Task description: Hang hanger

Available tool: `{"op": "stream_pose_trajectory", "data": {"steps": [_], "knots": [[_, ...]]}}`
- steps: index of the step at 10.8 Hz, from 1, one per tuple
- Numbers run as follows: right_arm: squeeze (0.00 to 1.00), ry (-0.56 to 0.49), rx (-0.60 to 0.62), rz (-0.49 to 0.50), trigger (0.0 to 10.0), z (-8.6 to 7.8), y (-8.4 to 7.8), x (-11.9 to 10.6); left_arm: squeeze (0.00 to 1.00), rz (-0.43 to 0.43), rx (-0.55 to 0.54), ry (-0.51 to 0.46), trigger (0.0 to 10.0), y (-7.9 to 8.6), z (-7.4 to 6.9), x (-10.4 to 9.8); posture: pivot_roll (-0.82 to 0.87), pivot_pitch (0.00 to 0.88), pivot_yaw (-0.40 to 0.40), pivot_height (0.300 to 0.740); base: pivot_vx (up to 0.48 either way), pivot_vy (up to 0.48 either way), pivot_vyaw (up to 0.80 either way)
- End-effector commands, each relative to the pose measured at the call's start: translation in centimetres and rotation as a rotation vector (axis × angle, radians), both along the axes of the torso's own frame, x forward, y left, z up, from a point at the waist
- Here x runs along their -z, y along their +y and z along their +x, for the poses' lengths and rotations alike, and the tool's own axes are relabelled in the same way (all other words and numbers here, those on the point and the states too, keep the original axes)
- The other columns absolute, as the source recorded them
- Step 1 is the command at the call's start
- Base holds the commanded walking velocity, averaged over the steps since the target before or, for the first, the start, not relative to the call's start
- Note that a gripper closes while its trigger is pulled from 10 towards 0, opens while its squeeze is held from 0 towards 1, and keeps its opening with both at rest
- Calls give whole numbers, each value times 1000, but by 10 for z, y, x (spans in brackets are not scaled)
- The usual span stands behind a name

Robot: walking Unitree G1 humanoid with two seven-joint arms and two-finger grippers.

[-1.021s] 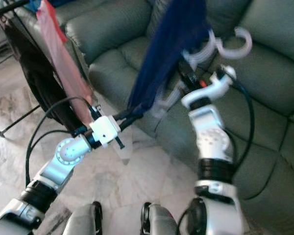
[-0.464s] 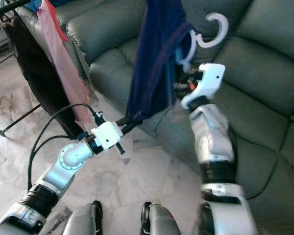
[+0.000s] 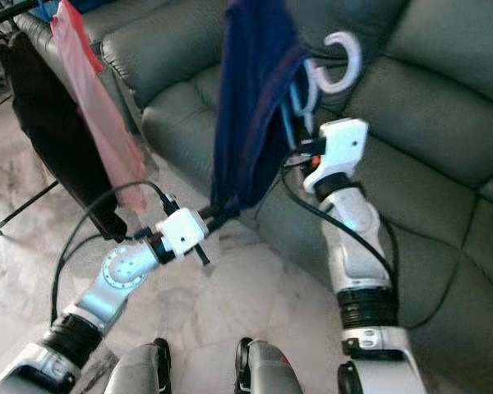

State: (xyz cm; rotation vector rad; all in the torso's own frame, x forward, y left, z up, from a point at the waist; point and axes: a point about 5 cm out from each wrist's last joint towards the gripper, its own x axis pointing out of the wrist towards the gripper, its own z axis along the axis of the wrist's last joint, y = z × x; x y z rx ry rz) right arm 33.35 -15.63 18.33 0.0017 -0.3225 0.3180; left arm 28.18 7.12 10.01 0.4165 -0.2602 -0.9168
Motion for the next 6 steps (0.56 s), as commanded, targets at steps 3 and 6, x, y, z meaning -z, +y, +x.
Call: {"op": "stream_pose_trajectory", "data": {"steps": [3, 6], "knots": [[0, -119, -29, -71, 10000, -4, 12, -9, 1000, 28, 7, 113, 10000, 4, -7, 19, -39, 154, -66, 740, 0, 0, 0], [0, -99, -94, -227, 10000, -10, 20, 12, 1000, 75, -103, 128, 10000, 20, 1, 28, -39, 162, -69, 740, 0, 0, 0]]}}
